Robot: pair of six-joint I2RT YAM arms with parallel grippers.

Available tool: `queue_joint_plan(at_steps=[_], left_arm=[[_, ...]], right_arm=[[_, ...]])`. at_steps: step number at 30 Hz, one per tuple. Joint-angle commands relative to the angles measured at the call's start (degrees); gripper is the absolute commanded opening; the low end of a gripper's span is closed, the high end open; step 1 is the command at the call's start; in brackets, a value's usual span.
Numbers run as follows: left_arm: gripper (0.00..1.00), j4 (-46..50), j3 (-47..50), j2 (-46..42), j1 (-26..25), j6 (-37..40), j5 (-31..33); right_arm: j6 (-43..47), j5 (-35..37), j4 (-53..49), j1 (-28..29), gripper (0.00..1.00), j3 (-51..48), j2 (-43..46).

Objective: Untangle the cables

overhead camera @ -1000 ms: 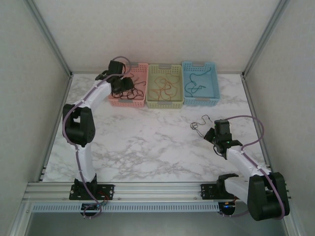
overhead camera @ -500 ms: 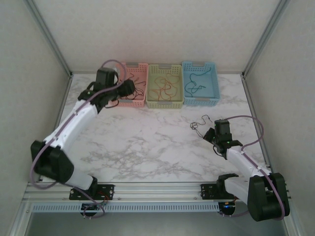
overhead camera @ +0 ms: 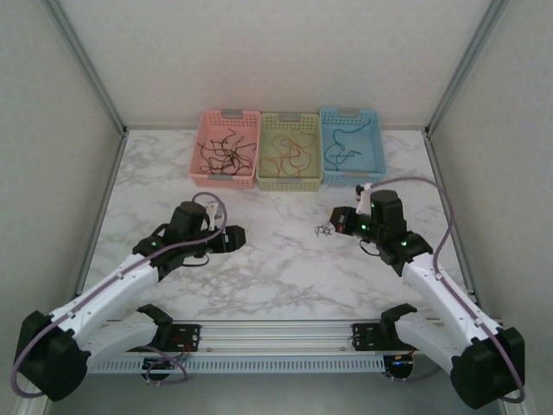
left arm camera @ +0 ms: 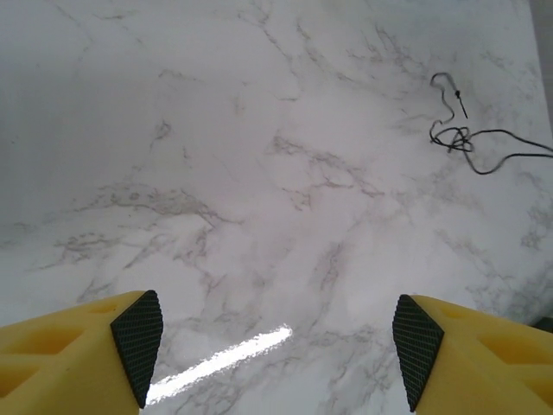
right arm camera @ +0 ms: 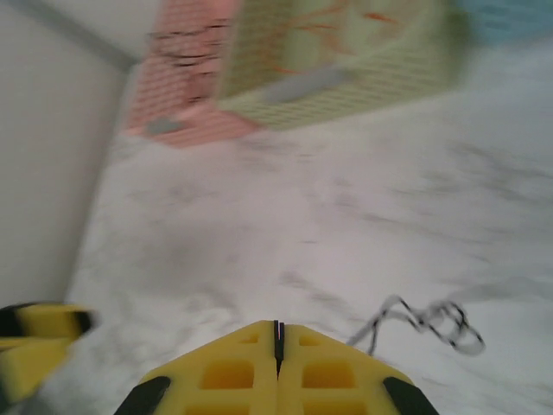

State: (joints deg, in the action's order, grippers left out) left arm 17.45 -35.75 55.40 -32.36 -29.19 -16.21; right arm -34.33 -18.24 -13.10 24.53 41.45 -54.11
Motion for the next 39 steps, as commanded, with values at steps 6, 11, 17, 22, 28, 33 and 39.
queue_joint_plan(at_steps=[6,11,17,22,28,33,39], left_arm=[[0.75,-9.52,1.74,-4.40,-2.36,-1.66,-5.20],[0.77,-10.77,0.14,-6.43,-5.24,-0.54,-5.16],[0.77,-12.79,-0.99,-5.86,-8.13,0.67,-4.94],[0.77,-13.32,-1.17,-5.08,-9.24,0.94,-4.60],[0.80,-13.57,-3.63,-2.14,-12.58,4.53,-4.79],[0.87,-15.48,-7.24,3.58,-13.88,8.36,-5.93],[0.88,-15.58,-12.85,10.05,-15.04,11.77,-6.20]], right_arm=[[1.93,-1.04,-7.10,9.36,0.00,18.92,-5.48],[0.68,-0.83,-6.43,11.12,0.00,21.90,-8.95],[-0.19,-1.16,-5.61,12.38,0.00,22.80,-10.52],[0.22,-0.48,-6.84,12.60,0.00,23.41,-10.81],[0.38,-0.57,-7.81,12.56,0.00,23.46,-10.90],[-0.12,-0.74,-7.47,12.58,0.00,22.89,-10.85],[-0.59,-1.36,-7.55,12.58,0.00,22.56,-10.58]])
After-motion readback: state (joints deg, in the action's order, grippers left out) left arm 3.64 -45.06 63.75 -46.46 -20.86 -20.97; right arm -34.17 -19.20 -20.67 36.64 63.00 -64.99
